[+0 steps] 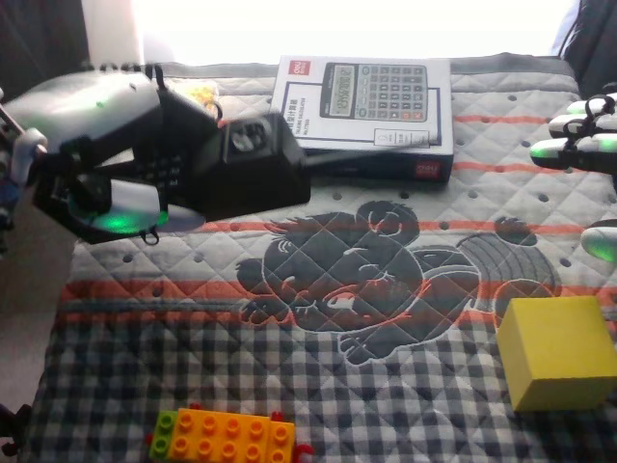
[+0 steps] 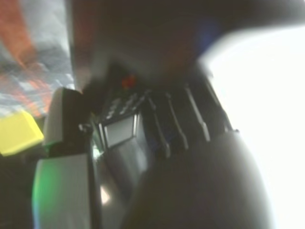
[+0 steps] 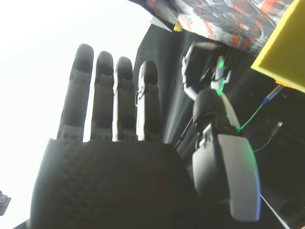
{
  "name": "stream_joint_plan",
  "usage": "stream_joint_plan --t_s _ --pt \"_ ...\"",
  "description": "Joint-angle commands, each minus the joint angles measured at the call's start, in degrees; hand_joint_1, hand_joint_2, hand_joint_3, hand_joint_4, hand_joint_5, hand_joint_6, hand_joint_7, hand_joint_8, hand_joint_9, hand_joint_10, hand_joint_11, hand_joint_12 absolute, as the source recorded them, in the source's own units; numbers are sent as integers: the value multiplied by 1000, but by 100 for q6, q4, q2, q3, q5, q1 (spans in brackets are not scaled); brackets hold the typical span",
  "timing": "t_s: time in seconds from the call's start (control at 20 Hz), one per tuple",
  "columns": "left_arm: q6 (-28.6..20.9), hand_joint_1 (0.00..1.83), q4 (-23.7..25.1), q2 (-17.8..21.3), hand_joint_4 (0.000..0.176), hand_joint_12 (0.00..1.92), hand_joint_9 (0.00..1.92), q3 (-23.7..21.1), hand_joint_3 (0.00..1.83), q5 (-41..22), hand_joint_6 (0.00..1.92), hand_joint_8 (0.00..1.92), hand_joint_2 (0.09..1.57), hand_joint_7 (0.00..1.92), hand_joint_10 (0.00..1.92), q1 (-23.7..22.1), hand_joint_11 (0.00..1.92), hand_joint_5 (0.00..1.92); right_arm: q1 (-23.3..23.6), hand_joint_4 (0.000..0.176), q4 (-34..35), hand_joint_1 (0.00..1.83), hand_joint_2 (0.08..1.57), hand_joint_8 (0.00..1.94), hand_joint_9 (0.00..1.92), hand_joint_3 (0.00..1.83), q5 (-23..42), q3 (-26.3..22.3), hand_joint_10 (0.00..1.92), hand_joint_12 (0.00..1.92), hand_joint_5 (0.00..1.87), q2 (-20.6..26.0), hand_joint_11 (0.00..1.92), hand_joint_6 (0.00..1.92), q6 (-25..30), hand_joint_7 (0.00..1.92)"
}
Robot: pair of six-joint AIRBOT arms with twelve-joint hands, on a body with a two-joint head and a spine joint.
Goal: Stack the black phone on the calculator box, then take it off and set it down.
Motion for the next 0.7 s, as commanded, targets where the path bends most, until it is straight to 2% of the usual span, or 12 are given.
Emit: stream_joint_plan --t_s 0.0,0.05,0.1,0.15,0.2,0.25,0.35,0.4,0.45,0.5,0.55,0.65 --pt "-140 1224 154 37 0 1276 989 -26 0 -854 974 1015 1117 1021 639 -139 706 935 33 48 146 275 1275 2 351 0 661 1 5 168 449 25 328 6 14 364" --pt "-200 1228 254 24 0 1368 975 -23 0 -879 932 1031 1113 1024 658 -250 655 950 33 54 148 294 1277 3 355 0 661 3 5 168 446 18 327 3 17 367" --pt "-200 1243 280 7 0 1561 936 -12 3 -901 825 1032 1094 1047 870 -301 600 1004 34 70 148 281 1279 1 353 0 661 4 3 167 441 10 326 1 17 365" --pt "-200 1243 285 -31 0 1482 1025 28 1 -920 862 946 1089 1084 819 -376 787 993 39 62 148 266 1278 3 369 0 662 7 8 174 441 -2 343 0 17 371" --pt "-200 1244 285 -110 0 1354 1067 117 0 -894 894 872 1084 1111 711 -505 838 990 54 61 148 252 1281 2 373 1 663 15 7 175 437 -21 347 0 17 373" --pt "-201 1359 283 -208 0 1277 1028 235 5 -832 922 779 1072 1108 995 -638 812 962 65 65 148 247 1282 3 375 1 663 26 7 169 440 -42 334 1 17 376" --pt "-207 1388 233 -460 0 1121 1020 530 1 -613 885 775 1068 1091 1058 -893 765 986 84 63 146 244 1289 6 383 3 664 50 9 171 441 -85 340 1 17 385" --pt "-208 1390 206 -620 0 1094 1036 707 0 -487 875 756 1070 1095 1070 -1027 808 972 100 68 145 253 1291 4 384 3 665 62 7 172 441 -110 344 1 17 385" --pt "-208 1391 169 -755 0 1026 1061 858 0 -401 924 704 1068 1114 1036 -1115 861 939 116 64 144 250 1290 4 384 2 665 72 6 172 443 -130 345 2 17 386" --pt "-208 1390 143 -919 0 1020 1045 1040 1 -300 919 736 1071 1098 1051 -1219 840 947 132 66 136 208 1289 1 379 2 665 84 3 171 436 -151 341 1 17 381" --pt "-208 1390 129 -1011 0 1087 1033 1135 2 -227 854 814 1068 1072 1049 -1283 815 992 137 55 131 215 1294 4 389 2 665 88 5 178 444 -158 351 3 17 392" --pt "-208 1387 109 -1255 0 1235 989 1444 0 10 812 889 1077 1050 1110 -1464 749 1007 146 63 124 218 1289 0 387 0 666 100 3 180 440 -169 350 1 17 386"
